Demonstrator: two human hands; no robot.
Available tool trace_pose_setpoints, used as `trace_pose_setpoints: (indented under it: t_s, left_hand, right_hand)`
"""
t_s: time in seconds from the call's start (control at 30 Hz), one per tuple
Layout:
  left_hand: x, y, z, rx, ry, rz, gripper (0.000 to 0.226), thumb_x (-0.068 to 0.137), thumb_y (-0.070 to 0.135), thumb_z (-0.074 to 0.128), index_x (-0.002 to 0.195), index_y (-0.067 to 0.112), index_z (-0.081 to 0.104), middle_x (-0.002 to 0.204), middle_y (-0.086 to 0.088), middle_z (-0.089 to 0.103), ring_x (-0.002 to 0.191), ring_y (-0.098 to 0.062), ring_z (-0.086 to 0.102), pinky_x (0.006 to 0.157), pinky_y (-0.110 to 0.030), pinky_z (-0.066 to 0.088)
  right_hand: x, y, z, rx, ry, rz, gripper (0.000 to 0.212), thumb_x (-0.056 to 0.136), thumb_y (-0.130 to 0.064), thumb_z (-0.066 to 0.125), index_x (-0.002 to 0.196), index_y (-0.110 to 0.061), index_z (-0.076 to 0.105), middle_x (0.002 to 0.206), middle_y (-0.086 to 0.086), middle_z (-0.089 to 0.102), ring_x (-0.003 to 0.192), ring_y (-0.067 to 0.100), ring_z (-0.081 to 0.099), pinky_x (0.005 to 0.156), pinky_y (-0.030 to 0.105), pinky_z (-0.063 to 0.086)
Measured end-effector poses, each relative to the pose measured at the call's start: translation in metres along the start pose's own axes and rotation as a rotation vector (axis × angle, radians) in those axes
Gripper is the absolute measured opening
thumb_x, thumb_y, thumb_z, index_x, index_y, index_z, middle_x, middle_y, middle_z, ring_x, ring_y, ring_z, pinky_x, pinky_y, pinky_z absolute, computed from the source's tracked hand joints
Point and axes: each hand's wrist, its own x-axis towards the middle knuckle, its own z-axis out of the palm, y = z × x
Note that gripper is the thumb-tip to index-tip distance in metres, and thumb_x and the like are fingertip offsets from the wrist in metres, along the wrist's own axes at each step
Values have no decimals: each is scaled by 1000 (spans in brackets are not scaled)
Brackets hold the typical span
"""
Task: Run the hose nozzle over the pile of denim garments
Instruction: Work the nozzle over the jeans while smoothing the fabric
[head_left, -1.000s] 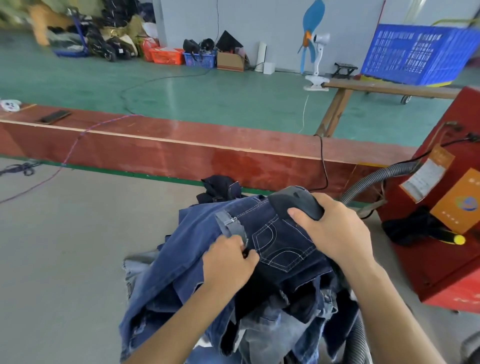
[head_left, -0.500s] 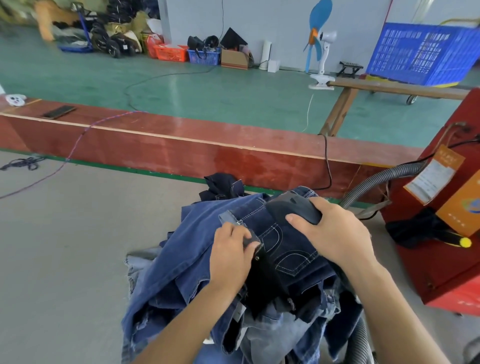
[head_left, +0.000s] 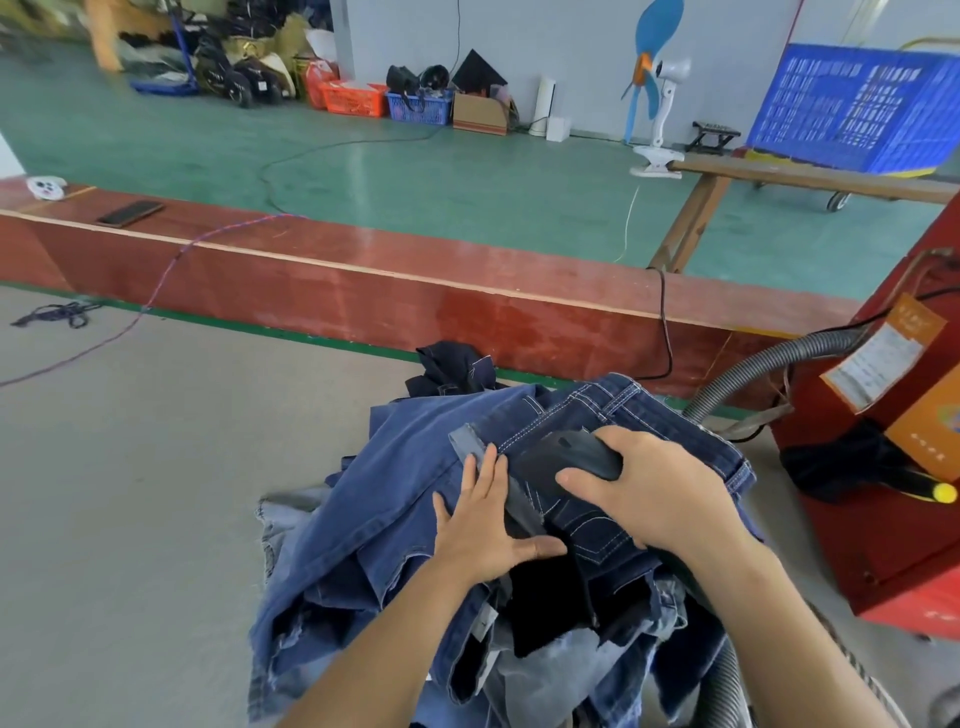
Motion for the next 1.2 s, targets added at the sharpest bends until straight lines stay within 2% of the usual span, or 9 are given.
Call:
trace_pose_setpoints:
  t_s: [0.13, 0.3, 0.4, 0.53, 0.63, 0.7, 0.8, 0.97, 1.2]
  left_hand:
    - [-1, -2, 7, 21, 11, -26, 146, 49, 87, 62, 145, 28, -31, 134, 26, -48, 132, -4, -40, 113, -58, -11]
    - [-6, 0, 18, 22, 140, -82, 149, 45, 90, 60, 131, 30, -45, 144, 18, -45, 133, -8, -42, 117, -52, -11]
    - [-5, -1, 21, 7, 154, -89, 148, 44, 91, 58, 134, 29, -42, 143, 19, -45, 135, -8, -41, 117, -50, -13]
    - [-2, -3, 22, -4, 155, -84, 147, 42, 92, 51, 144, 26, -33, 138, 23, -47, 134, -6, -41, 116, -50, -13]
    - [-1, -4, 23, -3, 172, -85, 142, 52, 86, 57, 147, 26, -30, 133, 25, -50, 132, -5, -42, 115, -50, -13]
    - [-1, -4, 24, 19, 163, -87, 142, 53, 85, 58, 145, 26, -32, 133, 23, -51, 131, -6, -43, 115, -50, -13]
    - [-1, -6, 21, 18, 113, -59, 142, 50, 88, 55, 144, 26, -32, 140, 20, -46, 132, -6, -42, 114, -51, -14]
    - [2, -20, 12, -199, 62, 38, 87, 92, 64, 40, 152, 30, -13, 152, 19, -32, 131, 3, -34, 114, -48, -16]
    - [7, -22, 9, -286, 5, 15, 55, 101, 52, 12, 152, 36, -2, 157, 17, -22, 142, -5, -24, 114, -44, -16]
  right_hand:
    - [-9, -3, 9, -114, -42, -9, 33, 82, -63, 54, 97, -34, 53, 80, -13, 58, 68, 14, 53, 59, 28, 37]
    - [-22, -1, 24, -197, -18, -23, 33, 83, -62, 50, 95, -31, 46, 76, -12, 53, 72, 18, 51, 54, 29, 32]
    - [-23, -1, 36, -267, -1, -47, 33, 88, -59, 48, 102, -29, 43, 69, -11, 44, 68, 18, 47, 56, 30, 34]
    - [-19, -3, 47, -299, 57, -77, 39, 92, -60, 43, 111, -26, 41, 74, -8, 51, 68, 19, 51, 56, 30, 35]
    - [-17, -5, 57, -245, 45, -77, 47, 90, -65, 43, 112, -23, 37, 79, -7, 59, 70, 19, 59, 54, 28, 37]
    - [-14, -3, 60, -119, 6, -27, 52, 84, -65, 55, 103, -19, 37, 78, -8, 56, 66, 15, 55, 50, 23, 36]
    - [-5, 6, 57, 89, -46, 68, 44, 79, -49, 69, 88, -16, 41, 77, -8, 55, 64, 8, 53, 47, 17, 34]
    - [-2, 14, 59, 263, -46, 31, 31, 85, -35, 67, 79, -13, 46, 70, -2, 56, 61, 12, 52, 49, 17, 37]
    - [-2, 10, 63, 431, -32, 90, 28, 94, -37, 57, 100, -11, 49, 78, -1, 60, 73, 19, 60, 67, 33, 46]
